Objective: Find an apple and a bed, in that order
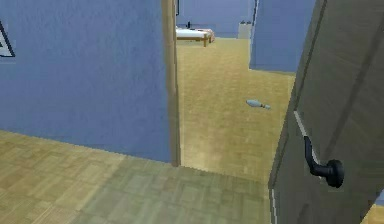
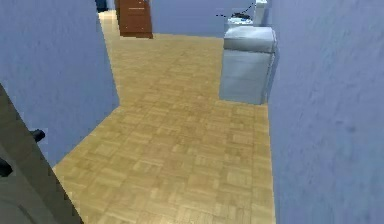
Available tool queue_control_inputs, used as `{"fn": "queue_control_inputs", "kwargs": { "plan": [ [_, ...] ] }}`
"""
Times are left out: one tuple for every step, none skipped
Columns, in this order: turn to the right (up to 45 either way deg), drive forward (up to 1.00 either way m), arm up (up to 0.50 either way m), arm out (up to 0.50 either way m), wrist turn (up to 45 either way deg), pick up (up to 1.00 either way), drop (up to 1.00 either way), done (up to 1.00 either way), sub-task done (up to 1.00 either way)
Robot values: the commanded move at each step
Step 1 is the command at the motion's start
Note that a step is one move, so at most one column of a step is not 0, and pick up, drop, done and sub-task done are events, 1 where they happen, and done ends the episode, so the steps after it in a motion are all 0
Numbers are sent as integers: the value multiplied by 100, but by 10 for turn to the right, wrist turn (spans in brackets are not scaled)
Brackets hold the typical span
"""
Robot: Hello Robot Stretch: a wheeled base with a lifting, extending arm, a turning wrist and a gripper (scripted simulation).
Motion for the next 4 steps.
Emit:
{"fn": "queue_control_inputs", "kwargs": {
  "plan": [
    [0,45,0,0,0,0,0,0,0],
    [30,0,0,0,0,0,0,0,0],
    [-450,0,0,0,0,0,0,0,0],
    [-450,0,0,0,0,0,0,0,0]
  ]
}}
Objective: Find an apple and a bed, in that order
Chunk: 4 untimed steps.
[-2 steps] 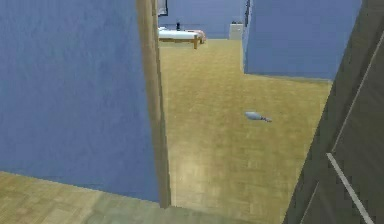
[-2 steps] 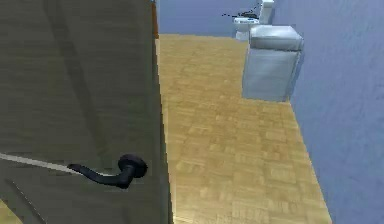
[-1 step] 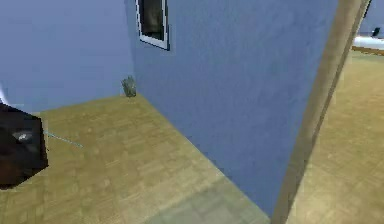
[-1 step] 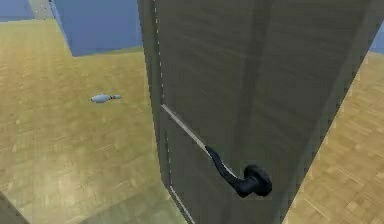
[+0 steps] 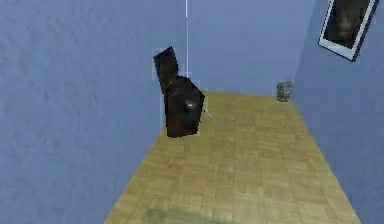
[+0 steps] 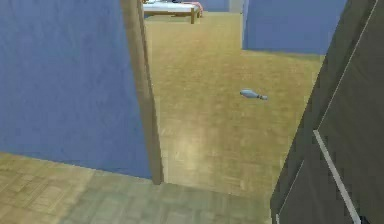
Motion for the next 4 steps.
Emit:
{"fn": "queue_control_inputs", "kwargs": {
  "plan": [
    [-330,0,0,0,0,0,0,0,0],
    [0,20,0,0,0,0,0,0,0],
    [450,0,0,0,0,0,0,0,0],
    [450,0,0,0,0,0,0,0,0]
  ]
}}
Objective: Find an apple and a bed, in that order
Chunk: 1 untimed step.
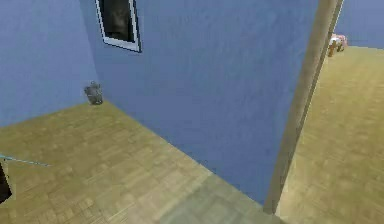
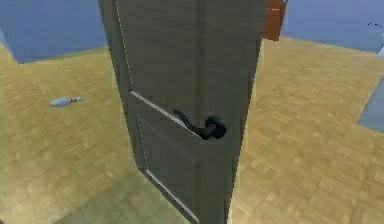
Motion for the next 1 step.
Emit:
{"fn": "queue_control_inputs", "kwargs": {
  "plan": [
    [450,0,0,0,0,0,0,0,0]
  ]
}}
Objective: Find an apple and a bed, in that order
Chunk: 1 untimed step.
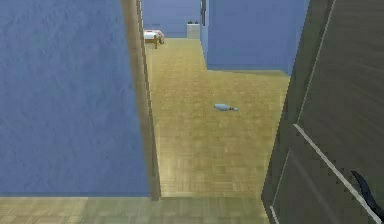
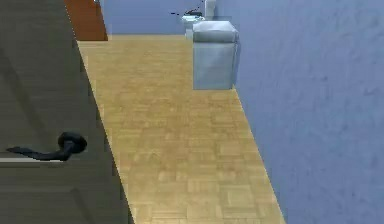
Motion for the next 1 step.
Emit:
{"fn": "queue_control_inputs", "kwargs": {
  "plan": [
    [0,100,0,0,0,0,0,0,0]
  ]
}}
